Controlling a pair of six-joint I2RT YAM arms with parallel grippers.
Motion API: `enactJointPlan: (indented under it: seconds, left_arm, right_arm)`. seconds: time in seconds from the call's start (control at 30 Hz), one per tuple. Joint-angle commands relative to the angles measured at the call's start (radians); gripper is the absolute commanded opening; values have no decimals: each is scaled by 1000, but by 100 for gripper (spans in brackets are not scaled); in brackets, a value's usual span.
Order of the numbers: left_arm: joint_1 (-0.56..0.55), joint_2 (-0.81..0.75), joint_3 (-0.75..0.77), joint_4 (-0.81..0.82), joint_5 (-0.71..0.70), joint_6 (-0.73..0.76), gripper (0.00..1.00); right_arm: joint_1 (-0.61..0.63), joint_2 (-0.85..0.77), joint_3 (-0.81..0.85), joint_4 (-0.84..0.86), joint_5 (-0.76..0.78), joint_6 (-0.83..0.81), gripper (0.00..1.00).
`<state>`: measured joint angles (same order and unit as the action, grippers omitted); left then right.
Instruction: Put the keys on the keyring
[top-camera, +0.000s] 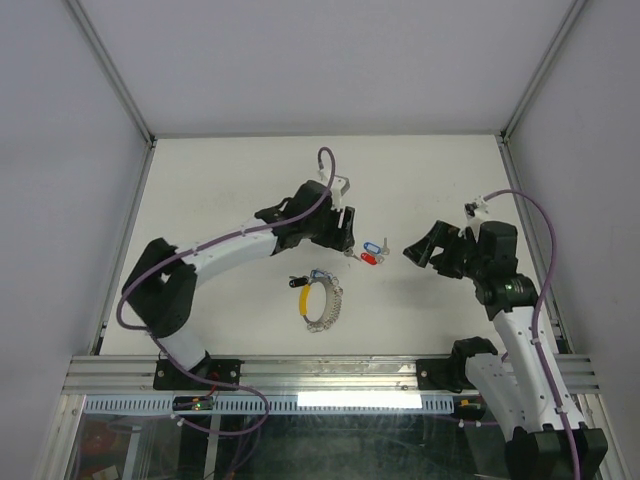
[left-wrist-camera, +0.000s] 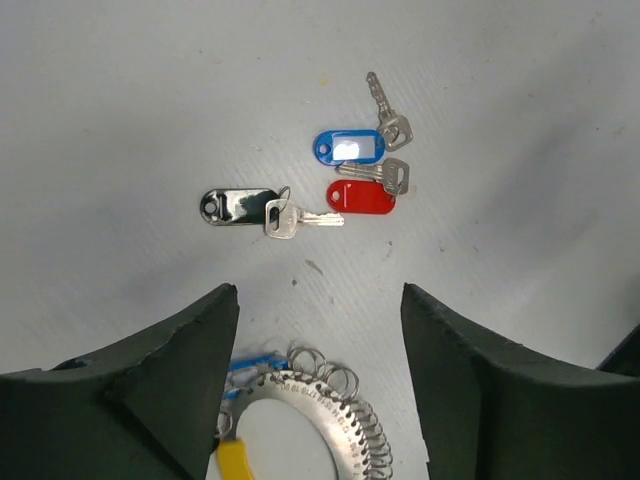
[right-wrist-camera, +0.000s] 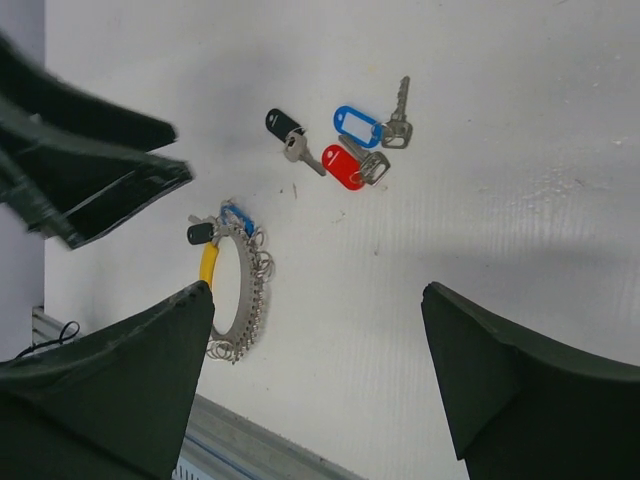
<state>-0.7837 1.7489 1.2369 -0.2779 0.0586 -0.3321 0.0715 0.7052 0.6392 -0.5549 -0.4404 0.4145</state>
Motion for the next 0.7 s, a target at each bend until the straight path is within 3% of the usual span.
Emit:
enactJointPlan:
  seconds: [0.0, 0.13, 0.27, 0.47, 0.67]
  left_arm:
    - [9, -250, -99, 50, -61, -29, 68]
    - [39, -408, -203, 35, -84, -42, 85]
    - [122, -483, -264, -1, 13, -45, 87]
    - [204, -543, -317, -58, 43, 10, 84]
    - [207, -543, -273, -138, 21, 104, 83]
  right_arm:
    - [-6, 40, 30, 40, 136, 64, 87]
    - [-6, 145, 43, 102, 53, 87, 87]
    - [34, 260, 57, 131, 13, 144, 82]
    - [396, 370, 126, 151, 306, 257, 74]
    - [587, 501, 158, 286, 405, 315, 58]
